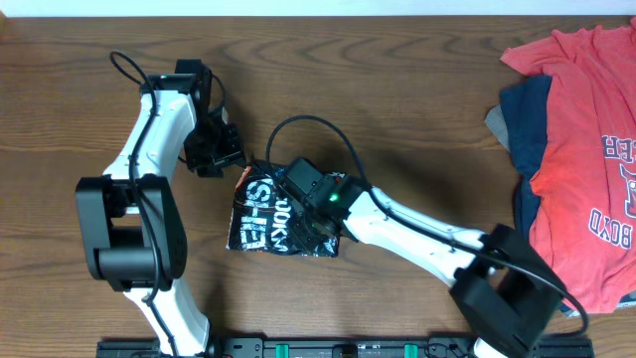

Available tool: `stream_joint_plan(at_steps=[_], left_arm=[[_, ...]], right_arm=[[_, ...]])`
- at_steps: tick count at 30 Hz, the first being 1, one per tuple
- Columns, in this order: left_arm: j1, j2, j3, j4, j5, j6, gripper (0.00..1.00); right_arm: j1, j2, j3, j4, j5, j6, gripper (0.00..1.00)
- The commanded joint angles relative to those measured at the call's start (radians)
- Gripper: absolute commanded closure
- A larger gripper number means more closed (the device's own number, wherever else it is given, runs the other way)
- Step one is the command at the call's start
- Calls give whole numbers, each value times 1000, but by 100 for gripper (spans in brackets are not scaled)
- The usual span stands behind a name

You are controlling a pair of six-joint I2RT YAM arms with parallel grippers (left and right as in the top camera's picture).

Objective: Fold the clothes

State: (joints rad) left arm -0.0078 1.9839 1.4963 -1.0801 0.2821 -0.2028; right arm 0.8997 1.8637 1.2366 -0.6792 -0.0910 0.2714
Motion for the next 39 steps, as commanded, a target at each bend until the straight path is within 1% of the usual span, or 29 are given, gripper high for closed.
stream_joint_plan(at_steps=[1,2,3,6,7,9,11,13,16,20,21,24,25,31,36,39], left_arm=[[0,25,-8,-18,-2,7,50],[0,29,-8,-21,-2,7,50],[0,30,-8,-23,-2,7,50],[0,31,-8,-33,-2,7,51],[0,31,-8,-37,1,7,51],[0,31,-8,-36,27,8,50],[0,31,-8,-31,71,8,50],[0,31,-8,-18,109,8,50],[-4,31,-8,-6,149,8,50],[-32,31,-8,-9,149,40,50],[-42,31,-8,-5,149,50,47],[-82,31,-13,27,146,80,30],[-93,32,-18,41,144,79,26],[-135,36,-56,111,140,78,26],[-140,36,-108,130,37,71,26],[-140,36,-129,141,39,71,26]], right_arm=[[-13,13,7,-45,171,125,94],[-21,13,7,-77,211,169,98],[-31,13,7,-113,249,216,99],[-59,13,7,-236,344,375,97],[-67,13,7,-264,353,404,93],[-81,13,7,-294,342,412,73],[-85,13,7,-302,319,412,63],[-84,13,7,-301,294,412,59],[-83,13,7,-304,282,412,58],[-89,13,7,-299,282,425,59],[-91,13,7,-296,281,425,58],[-93,13,7,-282,269,423,56],[-95,13,7,-281,265,424,56],[-95,13,7,-298,262,423,56],[-95,13,7,-301,263,423,56],[-96,13,7,-301,263,423,56]])
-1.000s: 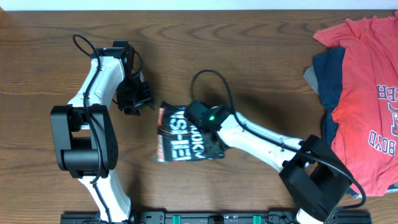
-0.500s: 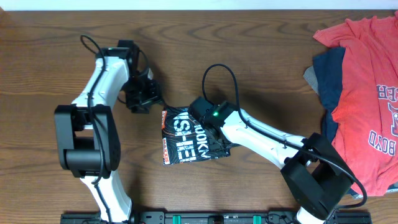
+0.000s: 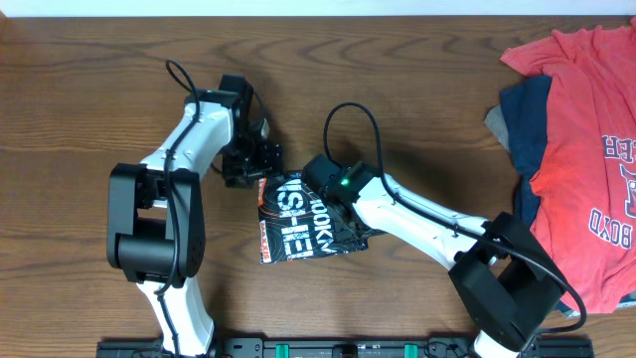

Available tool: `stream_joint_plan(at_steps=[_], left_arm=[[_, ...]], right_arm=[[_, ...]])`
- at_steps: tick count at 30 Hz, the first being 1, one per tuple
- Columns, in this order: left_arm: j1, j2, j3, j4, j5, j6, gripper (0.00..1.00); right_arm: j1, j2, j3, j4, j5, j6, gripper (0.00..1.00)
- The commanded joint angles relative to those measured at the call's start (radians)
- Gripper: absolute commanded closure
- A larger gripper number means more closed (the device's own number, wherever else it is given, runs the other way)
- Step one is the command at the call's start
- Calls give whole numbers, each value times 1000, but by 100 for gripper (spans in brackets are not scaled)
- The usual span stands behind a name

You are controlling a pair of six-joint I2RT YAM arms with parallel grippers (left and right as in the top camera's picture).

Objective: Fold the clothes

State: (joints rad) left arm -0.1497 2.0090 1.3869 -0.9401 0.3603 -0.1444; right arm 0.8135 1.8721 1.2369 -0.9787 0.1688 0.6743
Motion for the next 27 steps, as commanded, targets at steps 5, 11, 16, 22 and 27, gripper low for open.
stream_joint_plan(at_steps=[5,11,16,22,27], left_arm=[[-22,11,-80,34,-29,13,31],[-59,11,-139,135,-31,19,94],[-22,8,-118,176,-66,-8,94],[149,8,-60,220,-145,-92,94],[373,8,-10,267,-145,-198,94]], right_arm=[[-15,5,6,-2,3,21,56],[-34,5,6,-15,3,21,59],[-78,-26,7,-32,8,21,59],[-170,-135,7,-47,10,-27,56],[-240,-222,7,-109,10,-66,55]])
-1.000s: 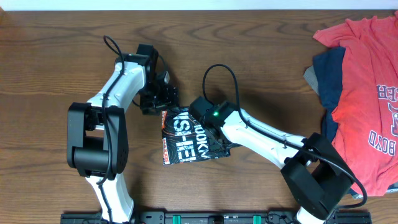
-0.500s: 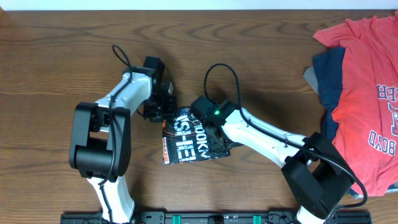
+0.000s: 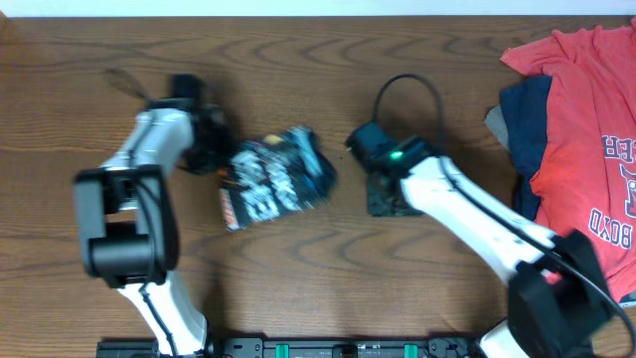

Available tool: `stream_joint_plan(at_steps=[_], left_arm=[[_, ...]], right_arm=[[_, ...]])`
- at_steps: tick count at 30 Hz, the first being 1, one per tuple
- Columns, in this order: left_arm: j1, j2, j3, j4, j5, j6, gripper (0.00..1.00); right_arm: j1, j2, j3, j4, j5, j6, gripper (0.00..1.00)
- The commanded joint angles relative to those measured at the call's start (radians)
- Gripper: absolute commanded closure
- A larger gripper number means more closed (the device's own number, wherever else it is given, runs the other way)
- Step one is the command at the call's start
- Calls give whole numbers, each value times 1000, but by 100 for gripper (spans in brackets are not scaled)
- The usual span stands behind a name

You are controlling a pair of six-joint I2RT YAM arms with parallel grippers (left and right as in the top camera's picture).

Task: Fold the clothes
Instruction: 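Carry the folded black shirt left with the left gripper and release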

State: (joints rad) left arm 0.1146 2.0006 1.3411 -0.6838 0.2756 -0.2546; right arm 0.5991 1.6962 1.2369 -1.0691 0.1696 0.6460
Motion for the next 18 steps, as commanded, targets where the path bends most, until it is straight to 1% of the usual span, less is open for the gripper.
stream_joint_plan(at_steps=[1,4,8,9,10,11,12,13,15,18], left_arm=[[159,16,44,23,-60,-100,94],[304,16,49,66,-60,-111,94],[478,16,49,68,-53,-174,94],[521,16,49,66,-38,-193,86],[555,16,49,65,-18,-197,75],[590,16,49,66,11,-198,55],[617,16,49,66,32,-209,41],[640,16,49,64,53,-225,33],[688,16,49,57,118,-241,22],[716,4,49,52,199,-243,16]], right_arm=[[-34,-57,7,-29,10,-42,55],[-59,-82,6,-56,10,-42,55],[-74,-88,6,-70,10,-43,54],[-76,-88,6,-70,10,-43,54],[-77,-88,6,-68,10,-43,54],[-77,-88,6,-65,10,-43,53],[-78,-88,6,-63,10,-43,52],[-80,-88,6,-60,10,-43,51],[-90,-88,6,-58,10,-43,52],[-100,-88,6,-63,10,-50,51]])
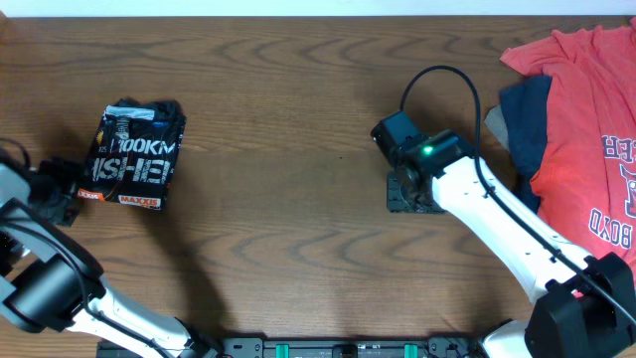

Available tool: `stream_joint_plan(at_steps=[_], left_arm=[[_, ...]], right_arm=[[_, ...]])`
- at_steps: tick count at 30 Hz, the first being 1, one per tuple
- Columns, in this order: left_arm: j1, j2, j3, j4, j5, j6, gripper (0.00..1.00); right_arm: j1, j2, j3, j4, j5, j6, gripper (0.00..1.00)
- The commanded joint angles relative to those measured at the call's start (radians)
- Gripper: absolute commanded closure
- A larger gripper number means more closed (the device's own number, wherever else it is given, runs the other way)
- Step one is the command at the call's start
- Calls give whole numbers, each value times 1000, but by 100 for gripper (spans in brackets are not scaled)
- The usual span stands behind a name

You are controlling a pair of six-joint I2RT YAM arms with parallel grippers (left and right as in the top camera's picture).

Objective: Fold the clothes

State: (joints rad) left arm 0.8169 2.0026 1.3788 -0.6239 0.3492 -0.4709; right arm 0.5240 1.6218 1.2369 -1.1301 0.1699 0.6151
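Observation:
A folded black shirt with white lettering [134, 154] lies at the far left of the table. My left gripper [65, 194] sits at its lower left corner, by the red label, and appears shut on that edge. My right gripper [405, 192] hovers over bare wood right of centre, far from the folded shirt and with nothing in it. From above its fingers are too dark to read as open or shut. At the right edge lies a pile with a red printed shirt [581, 149] over a navy garment [522, 119].
A grey scrap of cloth [494, 123] pokes out at the pile's left side. The right arm's cable [447, 75] loops above its wrist. The table's [298, 89] front edge carries a black rail [348, 348].
The folded black shirt has moved from left of centre to the far left, and my left gripper has gone left with it. My right gripper has shifted slightly to the right.
Both grippers were on the folded black shirt near the table's middle. The bundle then sat a little further right with both grippers still on it. Later the right gripper was off it and apart, and the left gripper has taken the shirt to the far left.

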Motion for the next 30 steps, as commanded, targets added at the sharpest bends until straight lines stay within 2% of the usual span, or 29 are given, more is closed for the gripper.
stream_joint_plan(at_steps=[1,4,6,8,9,13,17,19,21,23,27,30], left_arm=[[17,-8,11,-8,155,-29,14],[7,-64,11,-6,209,-29,11],[-23,-119,11,-6,209,-18,10],[-80,-179,11,-1,208,13,10],[-112,-200,11,0,208,29,10],[-303,-256,11,-18,196,92,9],[-536,-252,11,-83,168,166,9],[-656,-244,11,-138,119,209,8],[-766,-240,11,-217,37,233,1],[-869,-238,11,-326,-40,270,2],[-976,-238,11,-521,-108,294,2],[-1007,-240,11,-668,-108,287,2]], right_arm=[[-32,-14,6,-5,10,-20,51],[-54,-14,6,-2,9,-26,48],[-76,-14,6,12,8,-26,39],[-104,-13,6,43,-17,-27,25],[-118,-13,6,63,-42,-34,23],[-188,-9,6,184,-211,-149,15],[-269,0,6,246,-288,-200,10],[-311,1,6,242,-312,-227,8],[-353,1,6,216,-332,-260,3],[-388,1,6,163,-347,-315,1],[-421,0,6,9,-346,-332,1],[-423,-2,6,-102,-342,-332,1]])
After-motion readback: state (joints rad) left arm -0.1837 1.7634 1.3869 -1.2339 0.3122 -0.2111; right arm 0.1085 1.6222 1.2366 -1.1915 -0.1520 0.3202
